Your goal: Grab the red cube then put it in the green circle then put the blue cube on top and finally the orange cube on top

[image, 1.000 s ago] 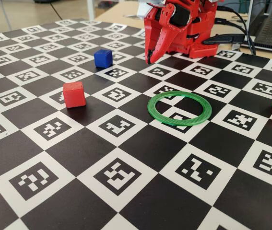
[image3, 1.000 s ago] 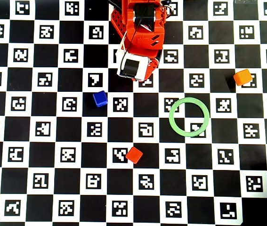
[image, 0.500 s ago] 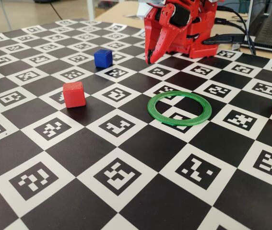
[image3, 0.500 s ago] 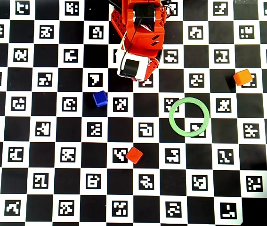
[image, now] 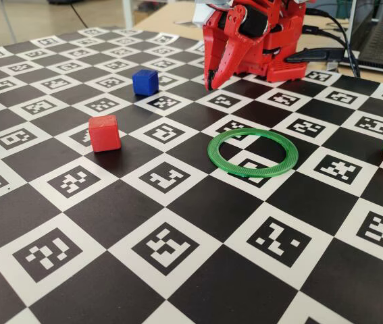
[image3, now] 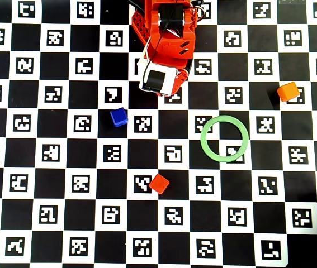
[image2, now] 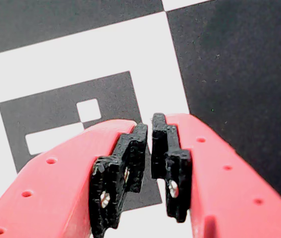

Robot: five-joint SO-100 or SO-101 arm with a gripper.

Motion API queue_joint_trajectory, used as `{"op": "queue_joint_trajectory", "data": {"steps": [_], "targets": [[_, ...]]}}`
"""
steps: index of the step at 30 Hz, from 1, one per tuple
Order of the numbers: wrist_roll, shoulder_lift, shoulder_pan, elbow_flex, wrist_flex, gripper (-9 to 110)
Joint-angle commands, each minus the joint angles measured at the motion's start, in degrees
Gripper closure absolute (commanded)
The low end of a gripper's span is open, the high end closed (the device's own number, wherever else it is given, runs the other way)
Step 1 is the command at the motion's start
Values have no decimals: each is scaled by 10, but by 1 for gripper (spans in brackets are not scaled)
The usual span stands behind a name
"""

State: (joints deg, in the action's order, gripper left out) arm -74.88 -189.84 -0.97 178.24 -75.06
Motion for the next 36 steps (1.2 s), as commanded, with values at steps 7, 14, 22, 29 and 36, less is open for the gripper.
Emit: {"op": "queue_joint_trajectory", "data": {"steps": [7,14,22,29,36], "targets": [[-4,-27,4,33,-19,107],[-23,-27,4,33,-21,107],[72,-18,9,-34,-25,107],[202,166,14,-249,4,107],[343,404,8,-516,-50,107]]}}
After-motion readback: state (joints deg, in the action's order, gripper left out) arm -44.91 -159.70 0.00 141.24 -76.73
